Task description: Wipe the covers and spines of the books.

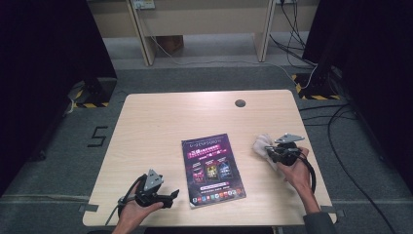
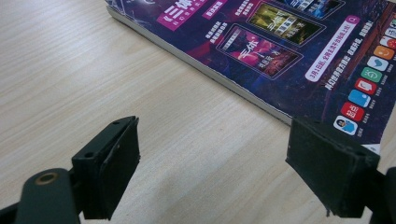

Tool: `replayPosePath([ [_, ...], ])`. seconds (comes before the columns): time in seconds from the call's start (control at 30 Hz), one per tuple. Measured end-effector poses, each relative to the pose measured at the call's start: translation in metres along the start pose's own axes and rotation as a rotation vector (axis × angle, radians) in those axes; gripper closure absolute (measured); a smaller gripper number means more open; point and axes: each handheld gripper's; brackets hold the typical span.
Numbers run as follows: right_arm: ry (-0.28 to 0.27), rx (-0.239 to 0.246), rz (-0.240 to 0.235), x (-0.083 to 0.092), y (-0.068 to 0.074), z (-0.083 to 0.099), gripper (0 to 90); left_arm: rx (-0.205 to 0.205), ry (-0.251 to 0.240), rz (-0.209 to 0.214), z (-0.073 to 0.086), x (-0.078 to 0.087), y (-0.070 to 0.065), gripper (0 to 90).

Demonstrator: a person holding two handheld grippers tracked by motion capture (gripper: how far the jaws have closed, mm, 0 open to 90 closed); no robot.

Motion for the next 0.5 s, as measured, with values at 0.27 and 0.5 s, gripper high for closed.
replayPosePath([
  [0.27, 0.083, -0.001, -0.025, -0.015, 0.012, 0.007, 65.1, -0.003, 0.001, 0.002, 0.0, 0.0, -0.001, 16.4],
  [0.5, 0.031, -0.014, -0.031, -0.008, 0.01, 0.005, 52.1, -0.001, 0.0, 0.002, 0.0, -0.001, -0.001, 16.4],
])
Point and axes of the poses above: each handheld gripper's, and its own axes: x roughly backward along the jaws, z roughly out of its underside, y roughly to its left, and after that the axes turned 6 degrees about z, right-handed
